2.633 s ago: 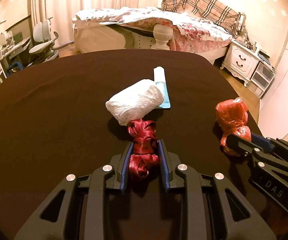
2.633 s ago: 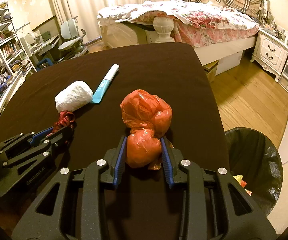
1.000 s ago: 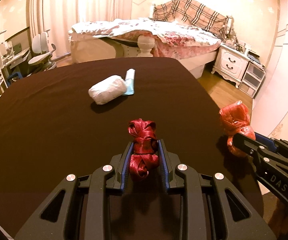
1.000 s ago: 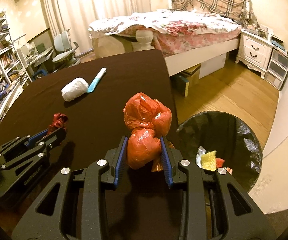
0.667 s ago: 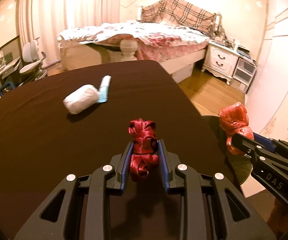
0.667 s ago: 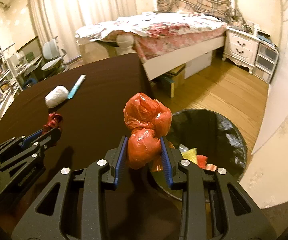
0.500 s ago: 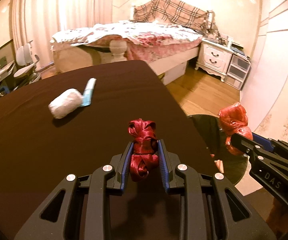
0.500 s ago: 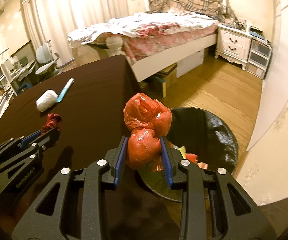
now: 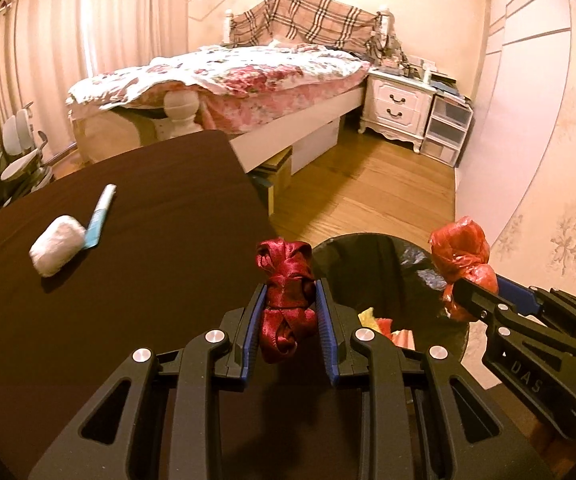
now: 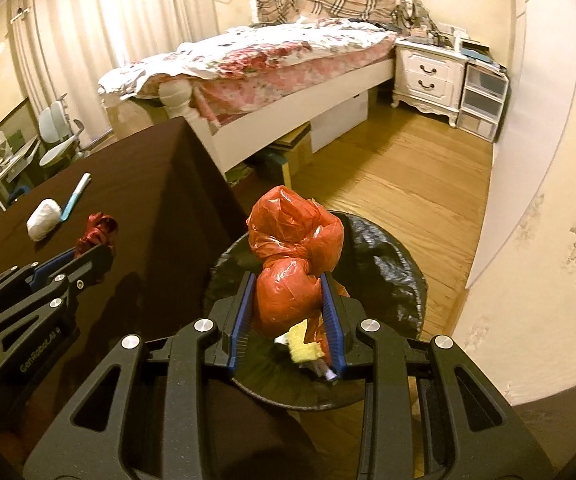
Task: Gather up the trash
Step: 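Carry the red bag and red cloth over the bin with both tools, then open both tools to drop the red bag and red cloth into the bin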
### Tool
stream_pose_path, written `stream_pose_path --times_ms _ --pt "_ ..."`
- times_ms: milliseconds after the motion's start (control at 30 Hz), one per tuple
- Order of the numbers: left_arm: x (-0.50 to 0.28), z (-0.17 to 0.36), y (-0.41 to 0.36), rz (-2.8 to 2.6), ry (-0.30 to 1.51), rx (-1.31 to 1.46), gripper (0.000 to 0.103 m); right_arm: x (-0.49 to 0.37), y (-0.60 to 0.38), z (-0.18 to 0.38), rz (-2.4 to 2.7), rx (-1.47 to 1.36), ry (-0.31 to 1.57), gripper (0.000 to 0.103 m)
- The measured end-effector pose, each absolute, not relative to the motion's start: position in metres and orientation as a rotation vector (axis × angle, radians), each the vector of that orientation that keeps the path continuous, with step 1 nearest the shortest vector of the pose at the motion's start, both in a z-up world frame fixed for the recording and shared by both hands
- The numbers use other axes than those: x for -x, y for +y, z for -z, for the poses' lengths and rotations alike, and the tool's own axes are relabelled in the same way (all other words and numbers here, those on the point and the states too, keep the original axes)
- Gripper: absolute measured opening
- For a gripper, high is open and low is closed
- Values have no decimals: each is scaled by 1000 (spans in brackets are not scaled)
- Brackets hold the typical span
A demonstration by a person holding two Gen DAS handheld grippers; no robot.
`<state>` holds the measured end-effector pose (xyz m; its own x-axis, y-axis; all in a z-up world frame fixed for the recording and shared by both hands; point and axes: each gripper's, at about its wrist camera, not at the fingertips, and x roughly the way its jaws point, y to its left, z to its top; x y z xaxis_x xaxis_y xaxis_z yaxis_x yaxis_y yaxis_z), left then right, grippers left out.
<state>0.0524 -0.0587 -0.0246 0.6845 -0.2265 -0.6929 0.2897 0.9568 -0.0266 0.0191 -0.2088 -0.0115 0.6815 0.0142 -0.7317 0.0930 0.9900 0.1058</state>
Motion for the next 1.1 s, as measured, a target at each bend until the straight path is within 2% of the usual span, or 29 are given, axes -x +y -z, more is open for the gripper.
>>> stream_pose_path --times_ms 667,733,800,867,900,967,1033,1100 --pt "-76 32 -108 334 788 -150 28 -40 -249 27 131 -168 831 32" --pt "-76 33 -108 326 797 -156 32 -42 -249 28 138 -171 828 32" --pt "-78 34 -107 318 800 -151 46 -41 -251 28 148 -173 826 34" --pt "-78 33 -103 306 795 -132 58 -41 -253 30 162 -175 826 45" --pt "-78 32 -102 304 793 -125 60 -40 -253 30 167 -175 825 47" --pt "-77 30 -100 295 787 -114 69 -39 -254 30 177 -173 827 49" --pt "-76 28 -98 288 779 -109 71 -39 -256 30 187 -172 826 56" --pt "-75 26 -96 274 773 -113 72 -38 -255 29 197 -168 823 59"
